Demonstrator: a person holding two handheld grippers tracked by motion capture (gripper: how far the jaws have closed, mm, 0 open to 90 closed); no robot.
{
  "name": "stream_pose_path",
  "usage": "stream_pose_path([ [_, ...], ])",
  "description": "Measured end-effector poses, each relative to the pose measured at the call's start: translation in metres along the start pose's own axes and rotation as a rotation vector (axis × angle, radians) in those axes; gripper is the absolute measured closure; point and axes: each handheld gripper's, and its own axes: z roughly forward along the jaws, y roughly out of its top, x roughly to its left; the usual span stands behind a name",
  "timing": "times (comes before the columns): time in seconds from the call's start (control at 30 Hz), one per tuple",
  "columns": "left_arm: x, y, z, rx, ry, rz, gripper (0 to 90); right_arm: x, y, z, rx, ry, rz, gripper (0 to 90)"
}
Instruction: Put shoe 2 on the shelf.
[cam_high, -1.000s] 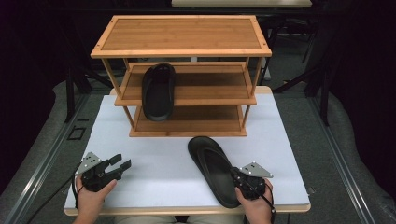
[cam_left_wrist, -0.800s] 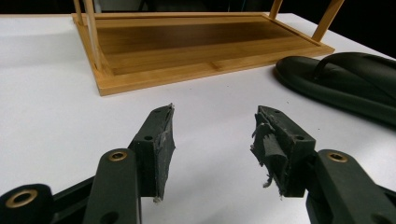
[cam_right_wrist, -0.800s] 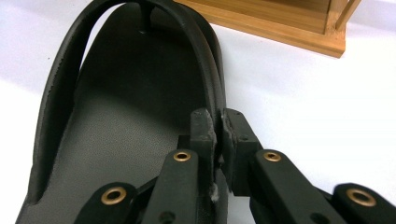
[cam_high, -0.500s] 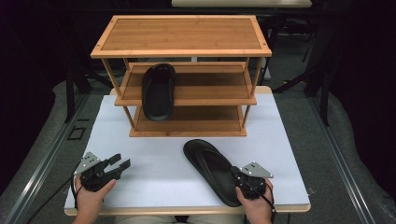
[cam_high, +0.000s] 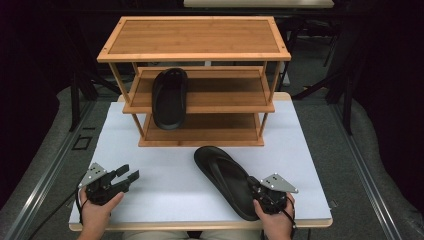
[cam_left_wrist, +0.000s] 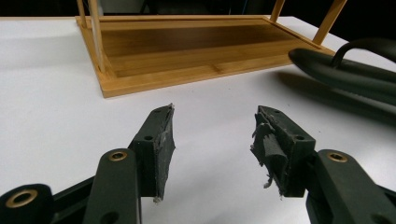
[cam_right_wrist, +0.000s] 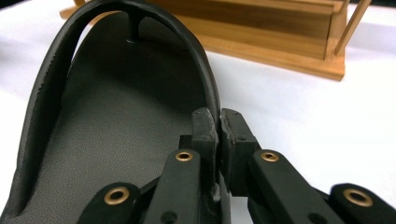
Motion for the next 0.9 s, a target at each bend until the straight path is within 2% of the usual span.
stream_pose_path([
  [0.13,0.000,0.000,0.000,0.001,-0.002,0.002,47.0,0.000,0.003,-0.006,-0.015,-0.013,0.000,84.9],
  [0.23,0.000,0.000,0.001,0.004,0.000,0.002,47.0,0.000,0.004,-0.006,-0.054,0.005,0.009,84.9],
  [0.27,0.000,0.000,0.001,0.003,0.000,0.002,47.0,0.000,0.005,-0.008,-0.040,-0.001,0.003,84.9],
  [0.33,0.000,0.000,0.001,0.000,-0.002,0.001,47.0,0.000,0.007,-0.011,-0.053,0.000,0.004,84.9],
  [0.43,0.000,0.000,0.001,0.001,-0.001,-0.001,47.0,0.000,0.010,-0.017,-0.085,-0.008,0.003,84.9],
  [0.47,0.000,-0.001,0.001,0.001,-0.001,-0.002,47.0,0.000,0.010,-0.018,-0.108,0.003,0.007,84.9],
  [0.5,0.000,-0.001,0.001,-0.001,-0.001,-0.003,47.0,0.001,0.011,-0.021,-0.108,-0.008,0.005,85.0],
  [0.57,0.000,-0.001,0.001,-0.001,0.000,-0.004,47.0,0.002,0.013,-0.025,-0.151,-0.003,0.007,85.0],
  [0.73,0.000,-0.001,0.001,0.002,0.001,-0.003,47.0,0.003,0.018,-0.038,-0.191,-0.014,0.005,85.0],
  [0.83,0.000,-0.001,0.001,0.003,-0.001,-0.005,47.0,0.001,0.020,-0.042,-0.236,-0.007,0.016,85.0],
  [0.9,0.000,-0.001,0.002,-0.001,-0.003,-0.007,47.0,0.000,0.022,-0.046,-0.226,-0.014,0.022,85.0],
])
